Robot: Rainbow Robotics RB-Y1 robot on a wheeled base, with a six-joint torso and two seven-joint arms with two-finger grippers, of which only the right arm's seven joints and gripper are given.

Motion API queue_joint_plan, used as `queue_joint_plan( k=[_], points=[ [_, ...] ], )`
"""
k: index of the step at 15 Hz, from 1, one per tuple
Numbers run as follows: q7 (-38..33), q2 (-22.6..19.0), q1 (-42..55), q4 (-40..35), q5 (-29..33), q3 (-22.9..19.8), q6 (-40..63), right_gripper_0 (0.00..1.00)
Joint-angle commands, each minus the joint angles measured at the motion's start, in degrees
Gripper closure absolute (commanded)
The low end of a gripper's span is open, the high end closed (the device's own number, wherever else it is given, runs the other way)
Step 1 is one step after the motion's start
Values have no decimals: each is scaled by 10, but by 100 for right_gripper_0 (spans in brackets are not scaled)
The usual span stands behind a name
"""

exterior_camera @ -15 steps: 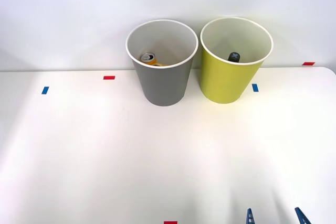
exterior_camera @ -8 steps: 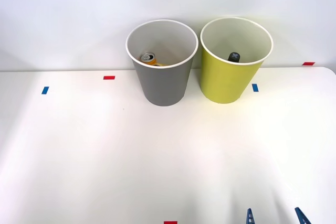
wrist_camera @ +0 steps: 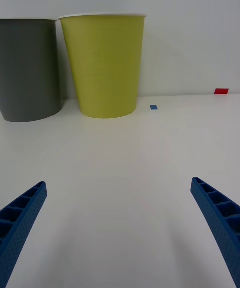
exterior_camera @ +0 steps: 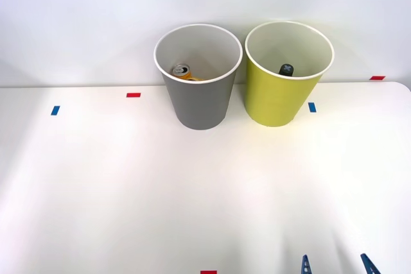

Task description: Put cans in the gray bin, plastic bottles in the light green bin

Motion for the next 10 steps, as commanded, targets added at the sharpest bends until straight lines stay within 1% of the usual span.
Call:
queue_joint_plan(
  k=[1,10],
  points=[
    [0,0,0,0,0,0,0,0],
    [0,0,0,0,0,0,0,0]
  ],
)
